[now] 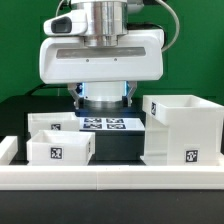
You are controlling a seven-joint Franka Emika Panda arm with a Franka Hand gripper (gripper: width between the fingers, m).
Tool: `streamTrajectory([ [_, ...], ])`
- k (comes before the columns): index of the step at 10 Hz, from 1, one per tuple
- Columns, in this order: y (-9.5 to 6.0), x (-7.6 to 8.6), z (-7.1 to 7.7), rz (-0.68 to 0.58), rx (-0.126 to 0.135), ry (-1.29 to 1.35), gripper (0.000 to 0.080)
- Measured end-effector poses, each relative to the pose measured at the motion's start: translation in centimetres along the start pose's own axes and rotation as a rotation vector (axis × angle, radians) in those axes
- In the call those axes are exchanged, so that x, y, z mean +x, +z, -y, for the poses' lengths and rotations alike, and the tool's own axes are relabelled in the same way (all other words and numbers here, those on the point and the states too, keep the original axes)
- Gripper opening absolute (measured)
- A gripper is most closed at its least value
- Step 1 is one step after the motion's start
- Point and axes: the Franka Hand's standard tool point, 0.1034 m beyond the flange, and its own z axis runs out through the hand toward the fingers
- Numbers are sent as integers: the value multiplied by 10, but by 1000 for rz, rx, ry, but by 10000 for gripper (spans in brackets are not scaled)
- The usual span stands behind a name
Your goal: Assemble drawer
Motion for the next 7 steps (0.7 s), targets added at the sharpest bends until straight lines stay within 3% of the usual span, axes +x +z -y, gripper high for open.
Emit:
streamTrajectory([
  [1,4,-2,-8,5,8,-3,649],
  [3,24,-11,-22,-13,-6,10,649],
  [7,52,-23,-30,-8,-15,15,649],
])
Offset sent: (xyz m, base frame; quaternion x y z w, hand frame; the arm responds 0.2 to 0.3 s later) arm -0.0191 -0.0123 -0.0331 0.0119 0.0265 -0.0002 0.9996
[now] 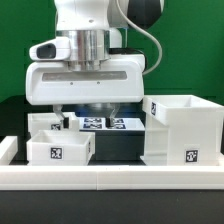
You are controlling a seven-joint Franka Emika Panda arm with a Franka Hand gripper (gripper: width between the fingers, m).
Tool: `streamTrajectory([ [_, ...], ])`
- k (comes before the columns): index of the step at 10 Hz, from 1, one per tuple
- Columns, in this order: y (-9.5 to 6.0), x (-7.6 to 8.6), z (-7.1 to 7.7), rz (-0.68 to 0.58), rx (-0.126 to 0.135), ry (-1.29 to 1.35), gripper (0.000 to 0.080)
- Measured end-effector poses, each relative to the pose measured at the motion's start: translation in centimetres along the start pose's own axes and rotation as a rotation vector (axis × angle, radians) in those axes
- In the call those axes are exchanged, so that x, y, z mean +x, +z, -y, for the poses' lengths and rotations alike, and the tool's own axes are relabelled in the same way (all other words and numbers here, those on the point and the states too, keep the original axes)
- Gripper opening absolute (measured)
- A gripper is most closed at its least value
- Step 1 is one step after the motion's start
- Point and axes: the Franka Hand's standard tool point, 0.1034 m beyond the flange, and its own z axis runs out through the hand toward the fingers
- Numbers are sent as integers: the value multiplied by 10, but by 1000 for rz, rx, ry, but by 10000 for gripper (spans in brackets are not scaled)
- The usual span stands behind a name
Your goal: Assemble drawer
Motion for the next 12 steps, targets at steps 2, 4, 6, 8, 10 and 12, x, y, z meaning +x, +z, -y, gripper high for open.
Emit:
streamTrajectory([
  [2,12,-2,0,0,-5,1,649],
  [4,14,-1,3,-2,-6,-6,649],
  [6,16,-2,2,0,-6,-5,649],
  [8,25,-7,-1,12,-2,14,649],
  [10,37,-12,-4,9,-1,34,649],
  [12,41,-15,-5,14,-1,37,649],
])
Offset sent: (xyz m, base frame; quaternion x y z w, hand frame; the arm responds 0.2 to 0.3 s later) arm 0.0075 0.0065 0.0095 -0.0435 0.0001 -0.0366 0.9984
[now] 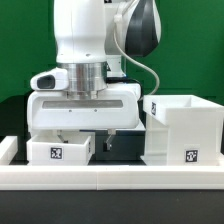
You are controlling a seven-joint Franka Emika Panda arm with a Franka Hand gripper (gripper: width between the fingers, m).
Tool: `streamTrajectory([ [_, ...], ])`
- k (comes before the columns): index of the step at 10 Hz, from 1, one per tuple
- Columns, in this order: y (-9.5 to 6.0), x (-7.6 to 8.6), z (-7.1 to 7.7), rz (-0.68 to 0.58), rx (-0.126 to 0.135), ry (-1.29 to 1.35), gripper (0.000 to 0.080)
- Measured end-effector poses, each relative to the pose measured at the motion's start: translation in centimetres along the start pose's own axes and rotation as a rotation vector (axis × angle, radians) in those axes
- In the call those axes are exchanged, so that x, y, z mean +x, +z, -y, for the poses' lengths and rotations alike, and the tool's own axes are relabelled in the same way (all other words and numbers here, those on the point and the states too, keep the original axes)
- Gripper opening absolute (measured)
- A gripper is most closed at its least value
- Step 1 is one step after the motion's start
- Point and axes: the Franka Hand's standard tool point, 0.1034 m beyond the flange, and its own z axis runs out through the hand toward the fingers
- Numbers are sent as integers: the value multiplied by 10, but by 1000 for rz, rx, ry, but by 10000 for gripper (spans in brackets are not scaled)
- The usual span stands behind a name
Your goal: Assemble drawer
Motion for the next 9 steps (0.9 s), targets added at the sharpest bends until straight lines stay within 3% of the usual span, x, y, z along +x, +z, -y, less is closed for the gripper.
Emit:
streamTrajectory([
  [2,1,-1,0,2,0,0,649],
  [4,1,0,2,2,0,-4,389],
  [5,1,0,2,1,0,-4,389],
  [6,1,0,2,1,0,-4,184],
  [7,1,0,2,1,0,-4,66],
  [9,1,1,2,1,0,-4,41],
])
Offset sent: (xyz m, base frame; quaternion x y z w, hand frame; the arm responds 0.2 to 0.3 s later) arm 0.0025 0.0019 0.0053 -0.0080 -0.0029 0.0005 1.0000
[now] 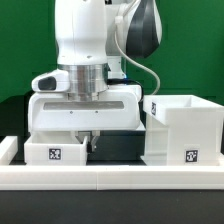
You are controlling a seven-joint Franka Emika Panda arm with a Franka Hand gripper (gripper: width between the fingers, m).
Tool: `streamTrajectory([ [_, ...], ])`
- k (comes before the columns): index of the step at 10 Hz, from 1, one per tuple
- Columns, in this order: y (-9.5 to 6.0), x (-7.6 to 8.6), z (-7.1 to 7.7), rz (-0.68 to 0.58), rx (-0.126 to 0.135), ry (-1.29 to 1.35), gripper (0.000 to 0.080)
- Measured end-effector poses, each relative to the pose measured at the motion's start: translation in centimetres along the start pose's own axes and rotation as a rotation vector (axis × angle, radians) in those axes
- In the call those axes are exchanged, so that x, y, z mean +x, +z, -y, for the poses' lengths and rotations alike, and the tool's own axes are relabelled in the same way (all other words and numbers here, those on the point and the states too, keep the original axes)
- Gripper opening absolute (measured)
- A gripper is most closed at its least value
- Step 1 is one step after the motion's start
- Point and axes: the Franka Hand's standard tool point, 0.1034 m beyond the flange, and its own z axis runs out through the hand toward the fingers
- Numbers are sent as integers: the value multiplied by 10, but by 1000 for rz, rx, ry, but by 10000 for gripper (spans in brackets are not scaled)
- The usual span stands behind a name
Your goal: Assemble drawer
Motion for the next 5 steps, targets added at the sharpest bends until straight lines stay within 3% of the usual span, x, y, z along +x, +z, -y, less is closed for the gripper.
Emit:
streamTrajectory([
  [5,-5,-3,1,2,-4,-135,41],
])
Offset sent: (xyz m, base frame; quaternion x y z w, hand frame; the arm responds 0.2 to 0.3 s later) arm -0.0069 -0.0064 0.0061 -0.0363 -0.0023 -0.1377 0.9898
